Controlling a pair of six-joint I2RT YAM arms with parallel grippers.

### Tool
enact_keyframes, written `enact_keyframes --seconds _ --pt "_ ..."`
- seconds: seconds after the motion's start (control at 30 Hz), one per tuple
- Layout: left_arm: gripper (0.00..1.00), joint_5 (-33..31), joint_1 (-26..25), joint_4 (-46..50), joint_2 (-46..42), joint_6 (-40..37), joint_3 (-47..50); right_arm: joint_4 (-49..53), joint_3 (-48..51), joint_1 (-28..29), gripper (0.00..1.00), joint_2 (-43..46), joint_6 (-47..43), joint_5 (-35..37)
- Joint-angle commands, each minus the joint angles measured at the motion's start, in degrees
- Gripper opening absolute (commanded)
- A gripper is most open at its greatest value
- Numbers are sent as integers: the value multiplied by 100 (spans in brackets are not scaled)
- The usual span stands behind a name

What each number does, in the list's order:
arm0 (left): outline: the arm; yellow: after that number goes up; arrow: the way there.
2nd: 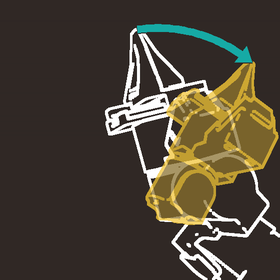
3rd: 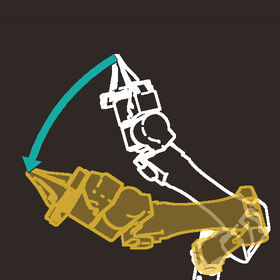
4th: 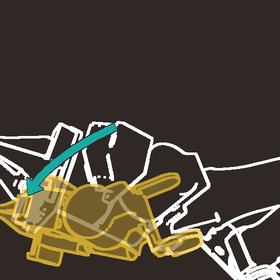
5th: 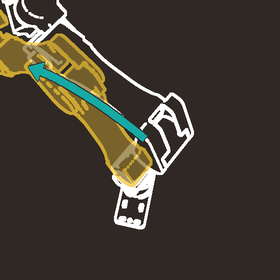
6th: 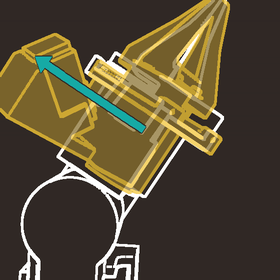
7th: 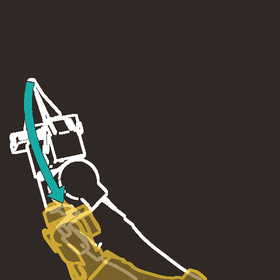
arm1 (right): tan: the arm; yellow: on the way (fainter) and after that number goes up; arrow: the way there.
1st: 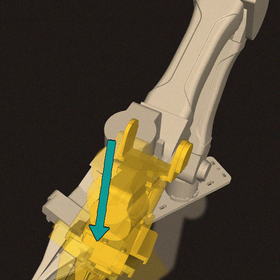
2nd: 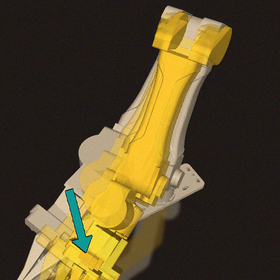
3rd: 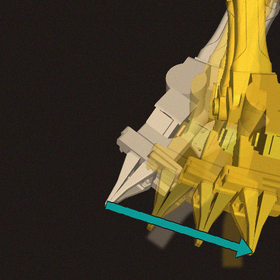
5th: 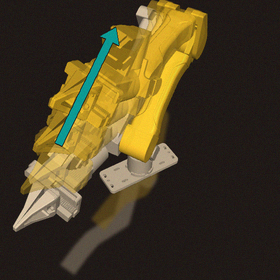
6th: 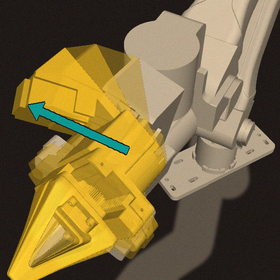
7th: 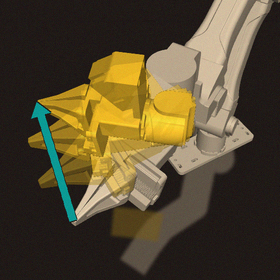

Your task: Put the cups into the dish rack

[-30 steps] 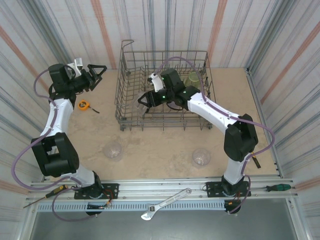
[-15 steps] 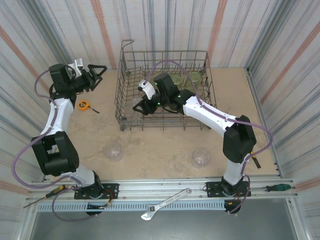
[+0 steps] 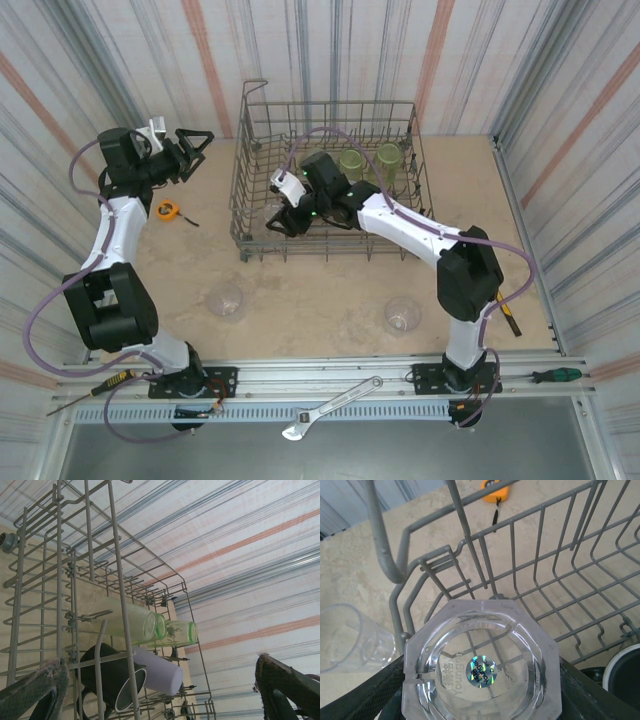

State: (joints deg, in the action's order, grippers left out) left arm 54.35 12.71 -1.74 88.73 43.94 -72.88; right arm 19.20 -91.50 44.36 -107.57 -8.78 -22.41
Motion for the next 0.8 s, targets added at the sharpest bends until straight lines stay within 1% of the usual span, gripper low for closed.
enact_keyframes --seconds 0.0,0.33,0.77 --pt "99 67 38 -184 4 92 -35 75 -371 73 40 -178 -305 31" --pt "99 83 37 -237 22 158 -29 145 -787 117 40 -615 -404 0" --pt "99 76 32 -239 22 171 -11 68 -1062 152 41 -1035 -393 -61"
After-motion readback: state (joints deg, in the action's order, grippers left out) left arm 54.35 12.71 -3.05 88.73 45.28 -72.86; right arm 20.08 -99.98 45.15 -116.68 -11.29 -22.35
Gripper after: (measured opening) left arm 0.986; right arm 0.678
